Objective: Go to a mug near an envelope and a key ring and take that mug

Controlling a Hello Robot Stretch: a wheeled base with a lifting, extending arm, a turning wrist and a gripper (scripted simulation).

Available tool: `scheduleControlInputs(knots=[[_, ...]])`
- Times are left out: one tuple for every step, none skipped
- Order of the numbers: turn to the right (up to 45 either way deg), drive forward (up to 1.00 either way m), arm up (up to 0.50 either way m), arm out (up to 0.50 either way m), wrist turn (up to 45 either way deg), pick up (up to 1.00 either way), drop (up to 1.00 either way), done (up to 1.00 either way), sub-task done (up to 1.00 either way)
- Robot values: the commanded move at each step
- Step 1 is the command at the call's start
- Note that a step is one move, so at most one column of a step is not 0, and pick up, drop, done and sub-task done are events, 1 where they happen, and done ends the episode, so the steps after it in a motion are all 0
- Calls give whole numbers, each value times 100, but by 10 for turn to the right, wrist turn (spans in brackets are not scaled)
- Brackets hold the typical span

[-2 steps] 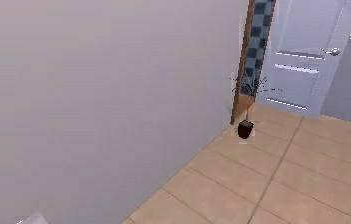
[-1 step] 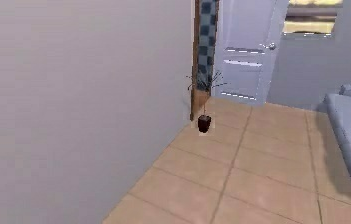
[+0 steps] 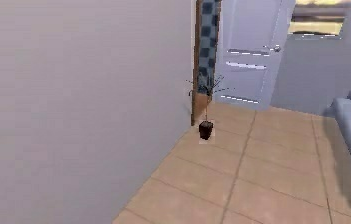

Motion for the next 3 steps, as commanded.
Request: scheduleControlInputs(knots=[[450, 0, 0, 0, 0, 0, 0, 0, 0], [450, 0, 0, 0, 0, 0, 0, 0, 0], [450, 0, 0, 0, 0, 0, 0, 0, 0]])
